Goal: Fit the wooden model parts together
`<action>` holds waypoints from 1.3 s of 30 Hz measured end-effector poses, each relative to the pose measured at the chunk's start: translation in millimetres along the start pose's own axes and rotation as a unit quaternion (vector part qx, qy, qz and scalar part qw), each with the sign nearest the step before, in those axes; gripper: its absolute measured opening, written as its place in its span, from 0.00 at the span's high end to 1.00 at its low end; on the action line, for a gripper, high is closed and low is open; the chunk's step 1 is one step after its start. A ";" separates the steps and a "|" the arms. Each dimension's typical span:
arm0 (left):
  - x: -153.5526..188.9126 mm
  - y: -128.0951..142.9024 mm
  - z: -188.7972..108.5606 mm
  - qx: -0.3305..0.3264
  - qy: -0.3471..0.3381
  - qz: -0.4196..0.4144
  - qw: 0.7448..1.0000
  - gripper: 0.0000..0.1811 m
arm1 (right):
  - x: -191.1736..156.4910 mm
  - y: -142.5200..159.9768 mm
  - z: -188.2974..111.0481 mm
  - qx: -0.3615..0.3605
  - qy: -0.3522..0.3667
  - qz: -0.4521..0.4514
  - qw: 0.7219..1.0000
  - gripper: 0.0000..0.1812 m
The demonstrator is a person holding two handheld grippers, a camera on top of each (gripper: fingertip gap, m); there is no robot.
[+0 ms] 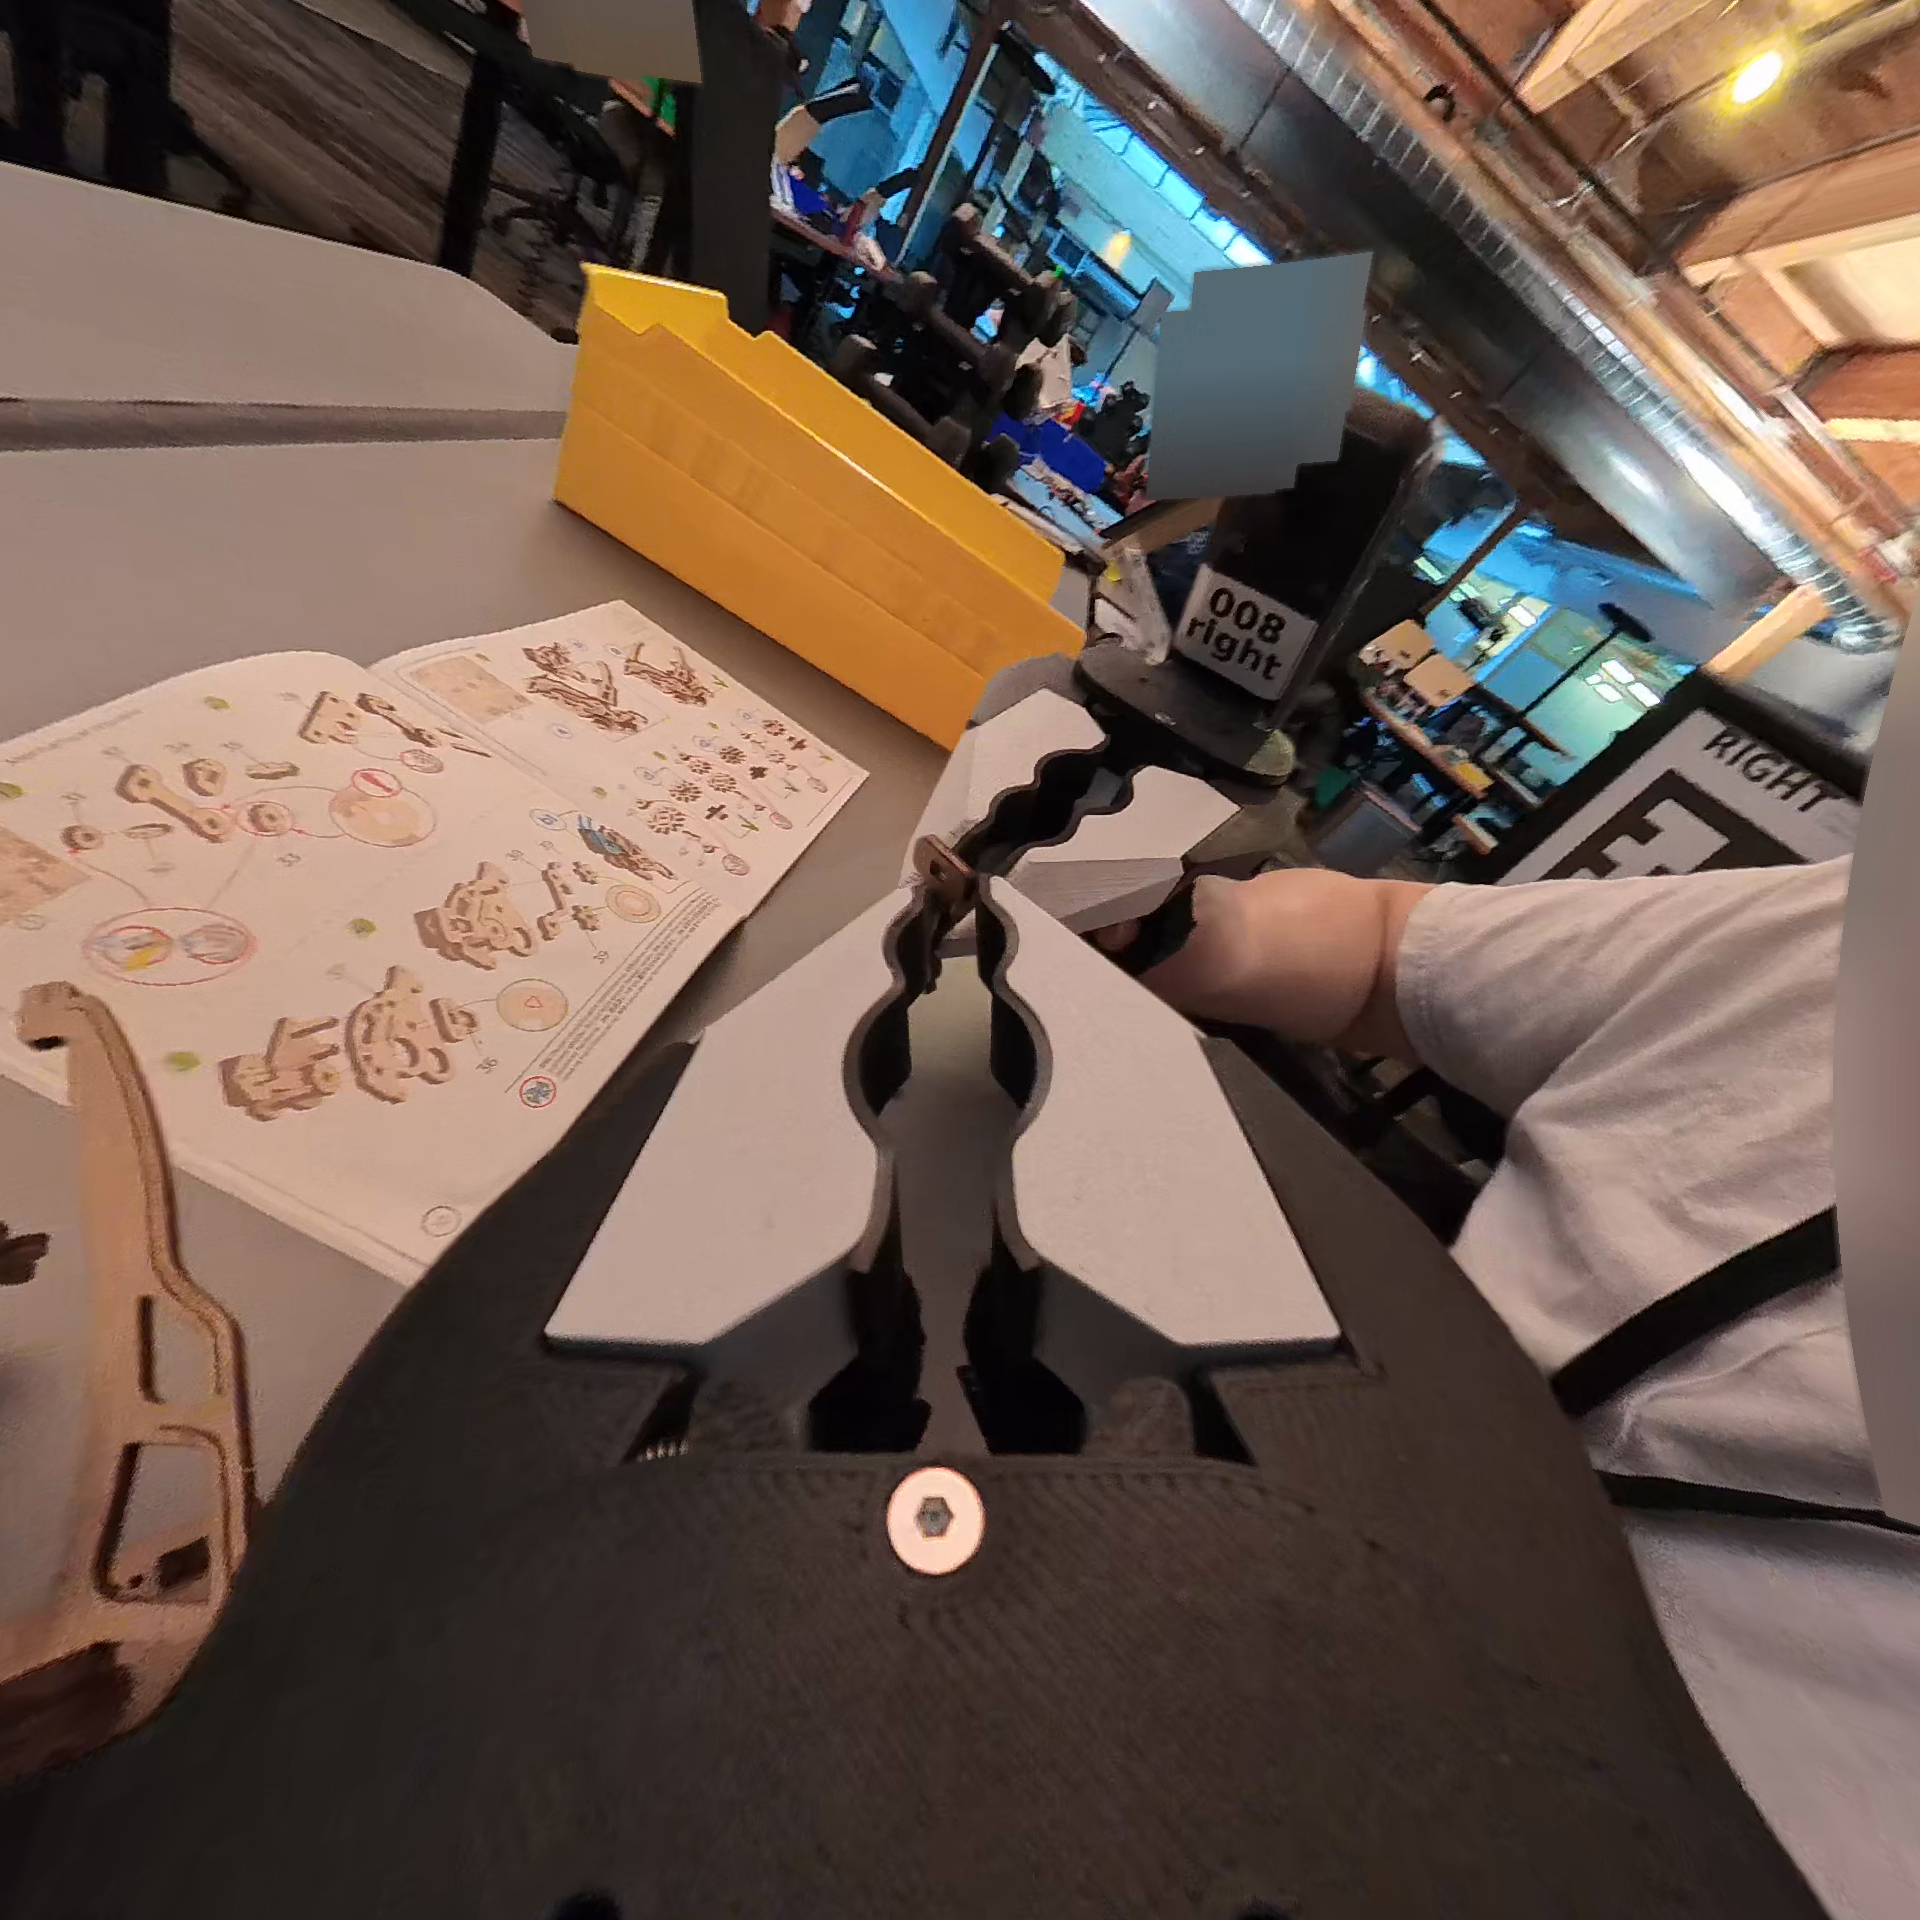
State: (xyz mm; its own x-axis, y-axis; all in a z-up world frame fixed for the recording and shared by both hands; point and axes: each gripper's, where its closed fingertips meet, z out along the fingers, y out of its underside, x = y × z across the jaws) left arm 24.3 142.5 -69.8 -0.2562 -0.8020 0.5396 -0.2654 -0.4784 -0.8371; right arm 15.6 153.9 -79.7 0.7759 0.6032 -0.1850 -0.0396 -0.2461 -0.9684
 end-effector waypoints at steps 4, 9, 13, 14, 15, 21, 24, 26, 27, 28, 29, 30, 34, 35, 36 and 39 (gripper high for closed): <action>-3.9 0.3 0.5 -0.005 -0.037 0.013 0.999 0.96 | 1.0 3.6 2.2 -0.011 0.010 0.004 1.000 0.98; -7.4 1.0 0.9 -0.012 -0.078 0.037 0.996 0.98 | 3.2 5.8 2.8 -0.014 0.015 0.005 1.000 0.98; -10.4 2.7 0.1 -0.027 -0.109 0.066 0.991 1.00 | 3.9 7.8 4.1 -0.014 0.010 0.015 1.000 0.98; -10.8 2.9 0.1 -0.029 -0.114 0.070 0.991 1.00 | 4.2 8.1 4.4 -0.015 0.010 0.016 1.000 0.98; -10.9 2.9 0.1 -0.029 -0.118 0.072 0.990 1.00 | 4.3 8.1 4.4 -0.014 0.010 0.016 1.000 0.98; -11.9 3.6 -0.7 -0.027 -0.115 0.044 0.992 1.00 | 3.8 8.6 5.1 -0.014 0.011 0.009 1.000 0.98; -13.2 3.9 -0.9 -0.024 -0.113 0.029 0.993 1.00 | 4.5 9.2 5.6 -0.015 0.012 0.009 1.000 0.98; -12.8 4.2 -0.4 -0.026 -0.112 0.033 0.993 1.00 | 4.5 9.4 5.2 -0.019 0.011 0.008 1.000 0.98; -12.5 4.4 0.1 -0.028 -0.112 0.036 0.993 1.00 | 4.8 9.8 4.9 -0.020 0.009 0.007 1.000 0.98; -13.2 5.7 0.3 -0.035 -0.114 0.039 0.992 0.99 | 6.2 11.5 4.9 -0.026 0.009 0.007 1.000 0.98; -17.1 9.3 -0.8 -0.052 -0.125 0.041 0.990 0.98 | 10.8 13.5 4.4 -0.032 0.017 0.005 0.999 0.98; -25.1 12.4 -4.4 -0.073 -0.153 0.043 0.985 0.93 | 17.5 13.9 2.8 -0.035 0.030 0.000 0.999 0.98; -70.5 1.0 -47.0 -0.095 -0.353 0.115 0.924 0.89 | 54.5 -4.3 -14.1 -0.018 0.117 -0.032 0.992 0.98; -80.7 -2.5 -61.4 -0.103 -0.407 0.139 0.897 0.89 | 62.4 -9.1 -18.4 -0.018 0.137 -0.043 0.989 0.98; -89.5 -4.5 -74.7 -0.117 -0.454 0.161 0.869 0.89 | 70.4 -13.3 -22.8 -0.021 0.160 -0.058 0.985 0.98; -98.1 -8.4 -90.3 -0.133 -0.513 0.193 0.826 0.88 | 88.0 -24.5 -35.1 -0.051 0.221 -0.109 0.968 0.98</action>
State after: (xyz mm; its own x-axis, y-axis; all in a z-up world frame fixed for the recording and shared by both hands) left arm -32.3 257.5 -107.5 0.5175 -0.8222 -0.2371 -0.5771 -0.1308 -0.8061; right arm 106.9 186.4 -66.4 0.9536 0.2704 0.1322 0.1989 -0.2365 -0.9511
